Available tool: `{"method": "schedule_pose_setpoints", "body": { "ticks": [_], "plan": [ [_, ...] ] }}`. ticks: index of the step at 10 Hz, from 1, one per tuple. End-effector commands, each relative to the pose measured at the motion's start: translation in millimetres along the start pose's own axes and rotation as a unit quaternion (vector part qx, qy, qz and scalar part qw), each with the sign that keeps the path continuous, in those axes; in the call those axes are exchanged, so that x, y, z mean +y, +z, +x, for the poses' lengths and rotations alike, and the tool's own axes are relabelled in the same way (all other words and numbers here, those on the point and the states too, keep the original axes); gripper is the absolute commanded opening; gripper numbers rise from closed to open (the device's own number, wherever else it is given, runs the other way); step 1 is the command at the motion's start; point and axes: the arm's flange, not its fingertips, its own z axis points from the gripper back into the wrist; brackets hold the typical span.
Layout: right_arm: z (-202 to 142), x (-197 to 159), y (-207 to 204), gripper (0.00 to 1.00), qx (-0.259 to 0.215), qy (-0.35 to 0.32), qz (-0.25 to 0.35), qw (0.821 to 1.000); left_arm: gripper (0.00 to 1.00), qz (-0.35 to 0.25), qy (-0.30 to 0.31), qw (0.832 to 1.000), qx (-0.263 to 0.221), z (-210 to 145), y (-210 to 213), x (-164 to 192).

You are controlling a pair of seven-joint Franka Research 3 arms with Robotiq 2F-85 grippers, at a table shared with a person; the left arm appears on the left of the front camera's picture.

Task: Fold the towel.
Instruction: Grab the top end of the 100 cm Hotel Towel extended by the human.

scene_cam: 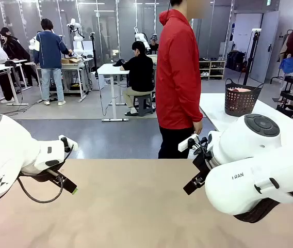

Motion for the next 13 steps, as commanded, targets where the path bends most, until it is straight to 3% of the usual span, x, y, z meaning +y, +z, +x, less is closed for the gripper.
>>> {"method": "schedule_pose_setpoints", "body": {
  "ticks": [1,9,10,12,13],
  "plan": [
    [0,0,0,1.00,0.000,0.000,0.000,1.000,1.00,0.000,0.000,1.000,0.000,0,0,0],
    [0,0,0,1.00,0.000,0.001,0.000,1.000,1.00,0.000,0.000,1.000,0.000,0,0,0],
    [16,-12,22,1.00,-0.005,-0.011,0.014,1.000,1.00,0.005,-0.024,0.999,-0.021,14,22,6],
    [43,-45,77,1.00,-0.014,-0.061,0.072,0.995,1.00,-0.053,0.025,0.998,-0.033,41,79,46],
    [45,-72,109,1.00,-0.014,-0.091,0.118,0.989,1.00,-0.141,0.044,0.989,-0.004,43,116,73]
  ]
}}
